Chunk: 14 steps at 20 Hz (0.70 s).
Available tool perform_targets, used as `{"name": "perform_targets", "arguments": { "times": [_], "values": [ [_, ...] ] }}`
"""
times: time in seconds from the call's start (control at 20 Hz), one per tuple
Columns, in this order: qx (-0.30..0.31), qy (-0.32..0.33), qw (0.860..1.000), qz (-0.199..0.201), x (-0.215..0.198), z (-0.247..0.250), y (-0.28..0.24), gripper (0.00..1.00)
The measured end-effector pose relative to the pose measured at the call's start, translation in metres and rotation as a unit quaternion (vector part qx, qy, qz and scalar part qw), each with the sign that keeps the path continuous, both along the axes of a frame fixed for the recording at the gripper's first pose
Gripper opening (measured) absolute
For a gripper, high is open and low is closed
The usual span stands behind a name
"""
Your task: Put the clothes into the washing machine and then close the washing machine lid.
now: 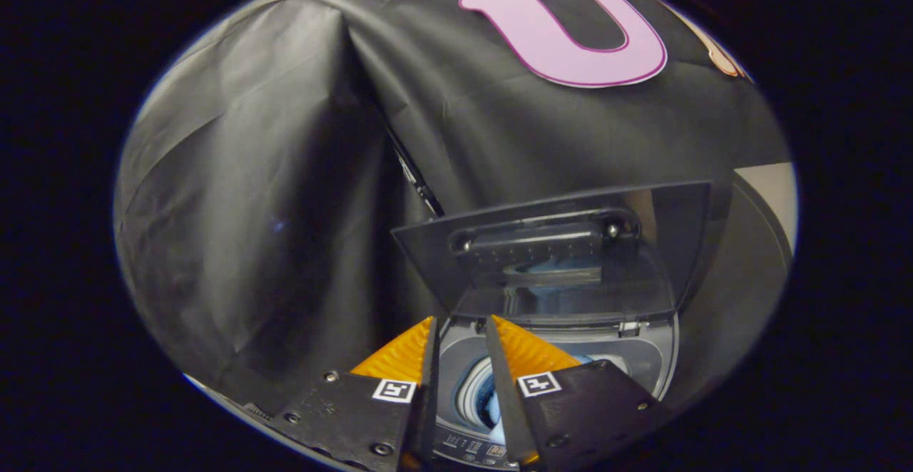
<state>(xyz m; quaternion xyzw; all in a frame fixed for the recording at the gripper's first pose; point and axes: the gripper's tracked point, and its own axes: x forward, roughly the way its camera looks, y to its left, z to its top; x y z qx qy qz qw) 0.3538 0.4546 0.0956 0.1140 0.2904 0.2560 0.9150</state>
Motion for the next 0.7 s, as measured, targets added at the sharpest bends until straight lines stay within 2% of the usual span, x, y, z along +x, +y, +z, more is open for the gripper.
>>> {"name": "perform_targets", "arguments": {
  "times": [0.25,0.4,0.65,0.7],
  "values": [
    [0.008,-0.039,0.999,-0.018,0.014,0.037,-0.012,0.38],
    [-0.013,-0.08,0.996,-0.03,0.028,0.063,-0.018,0.38],
    [-0.048,-0.18,0.981,-0.061,0.065,0.109,-0.021,0.38],
    [-0.053,-0.189,0.978,-0.066,0.073,0.107,-0.021,0.4]
  ]
}}
